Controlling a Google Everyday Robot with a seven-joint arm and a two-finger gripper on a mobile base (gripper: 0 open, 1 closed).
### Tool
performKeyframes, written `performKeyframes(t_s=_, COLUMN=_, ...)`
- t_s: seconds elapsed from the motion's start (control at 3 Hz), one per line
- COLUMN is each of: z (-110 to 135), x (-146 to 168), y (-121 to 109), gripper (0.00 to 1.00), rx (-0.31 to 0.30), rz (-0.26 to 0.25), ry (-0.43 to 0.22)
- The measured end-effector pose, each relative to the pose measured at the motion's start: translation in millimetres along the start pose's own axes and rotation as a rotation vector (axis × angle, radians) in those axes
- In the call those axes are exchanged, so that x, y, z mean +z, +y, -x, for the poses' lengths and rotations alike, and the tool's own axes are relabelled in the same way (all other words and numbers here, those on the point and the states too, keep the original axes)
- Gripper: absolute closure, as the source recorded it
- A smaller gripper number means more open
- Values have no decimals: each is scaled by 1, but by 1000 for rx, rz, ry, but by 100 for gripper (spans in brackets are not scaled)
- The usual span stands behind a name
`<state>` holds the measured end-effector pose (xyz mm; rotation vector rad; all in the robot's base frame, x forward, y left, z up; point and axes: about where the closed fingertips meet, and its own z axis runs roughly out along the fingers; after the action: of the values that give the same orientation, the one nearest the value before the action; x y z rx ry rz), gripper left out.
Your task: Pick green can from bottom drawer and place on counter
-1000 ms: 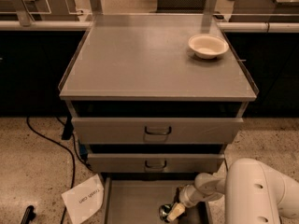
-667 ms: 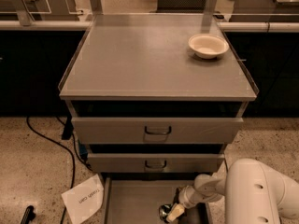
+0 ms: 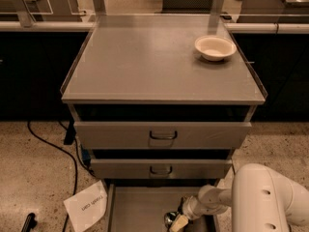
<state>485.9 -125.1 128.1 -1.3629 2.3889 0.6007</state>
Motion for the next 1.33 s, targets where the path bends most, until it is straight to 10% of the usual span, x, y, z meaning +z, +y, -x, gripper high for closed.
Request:
performKeyframes(t_s=0.67, z=-9, x=13, y=15, gripper=0, rx=17, rz=-15, ry=18)
performKeyframes(t_s=1.33, z=-9, x=13, y=15, gripper=42, rx=17, rz=-14, ry=18)
